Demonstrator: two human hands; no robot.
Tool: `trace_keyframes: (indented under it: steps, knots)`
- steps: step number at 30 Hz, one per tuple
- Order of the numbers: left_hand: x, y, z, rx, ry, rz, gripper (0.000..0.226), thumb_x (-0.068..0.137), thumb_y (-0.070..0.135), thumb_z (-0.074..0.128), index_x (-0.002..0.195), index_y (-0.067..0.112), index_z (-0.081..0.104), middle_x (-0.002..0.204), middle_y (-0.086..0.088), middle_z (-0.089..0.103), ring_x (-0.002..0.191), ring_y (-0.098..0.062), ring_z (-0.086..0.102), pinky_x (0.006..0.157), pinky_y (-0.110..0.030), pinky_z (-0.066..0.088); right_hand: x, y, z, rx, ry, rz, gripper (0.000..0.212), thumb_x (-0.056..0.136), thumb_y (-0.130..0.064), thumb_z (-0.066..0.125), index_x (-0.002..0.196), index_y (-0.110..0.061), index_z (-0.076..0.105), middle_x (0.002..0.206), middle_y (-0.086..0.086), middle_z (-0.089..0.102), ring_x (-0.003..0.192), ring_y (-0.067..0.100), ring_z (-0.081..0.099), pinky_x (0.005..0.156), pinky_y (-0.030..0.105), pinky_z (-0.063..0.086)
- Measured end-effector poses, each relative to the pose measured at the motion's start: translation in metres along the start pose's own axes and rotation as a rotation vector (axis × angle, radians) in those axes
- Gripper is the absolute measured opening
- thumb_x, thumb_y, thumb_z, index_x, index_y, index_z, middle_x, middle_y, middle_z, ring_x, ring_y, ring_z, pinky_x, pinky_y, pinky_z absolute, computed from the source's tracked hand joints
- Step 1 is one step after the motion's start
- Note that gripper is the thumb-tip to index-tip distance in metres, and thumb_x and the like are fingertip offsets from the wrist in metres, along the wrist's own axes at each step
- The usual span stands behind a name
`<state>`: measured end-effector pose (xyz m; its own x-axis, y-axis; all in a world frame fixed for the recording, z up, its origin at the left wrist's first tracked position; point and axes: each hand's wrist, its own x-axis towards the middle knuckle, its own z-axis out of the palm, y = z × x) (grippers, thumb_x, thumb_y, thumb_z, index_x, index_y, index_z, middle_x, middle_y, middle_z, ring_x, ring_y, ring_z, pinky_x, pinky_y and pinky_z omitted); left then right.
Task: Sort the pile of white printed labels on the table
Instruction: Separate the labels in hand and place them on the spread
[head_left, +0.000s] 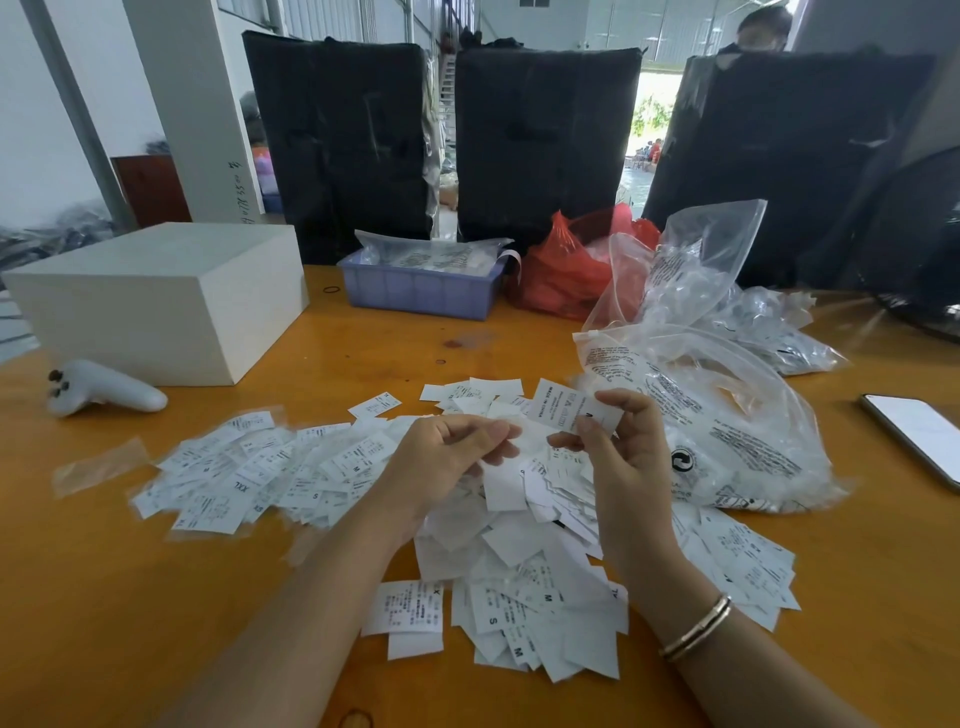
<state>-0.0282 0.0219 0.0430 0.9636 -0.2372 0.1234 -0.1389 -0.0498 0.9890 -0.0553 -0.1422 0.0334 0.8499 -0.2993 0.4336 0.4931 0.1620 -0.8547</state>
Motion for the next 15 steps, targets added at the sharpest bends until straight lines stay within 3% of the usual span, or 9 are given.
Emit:
trace_keyframes:
  steps: [6,15]
  knots:
    - [-0.0012,0.0002,-0.0009,-0.012,-0.005,0.002,0.026,0.072,0.046,0.062,0.084,0.028,0.075,0.084,0.004,0.075,0.074,-0.003,0.065,0.067,-0.017,0.052,-0.0020,0.0023,0.0001,-0.033,-0.054,-0.025,0.028,0.090,0.006,0.053,0.093,-0.022,0.052,0.086,0.002,0.066,0.067,0.019,0.069,0.061,0.019,0.053]
    - [0.0010,-0.0010,-0.0013,-0.021,0.027,-0.010,0.029,0.072,0.047,0.063,0.087,0.025,0.073,0.082,0.006,0.075,0.072,-0.001,0.065,0.065,-0.015,0.052,-0.0022,0.0054,-0.0038,-0.132,-0.137,0.014,0.028,0.090,0.006,0.053,0.094,-0.021,0.053,0.082,-0.005,0.068,0.063,0.015,0.066,0.054,0.023,0.050]
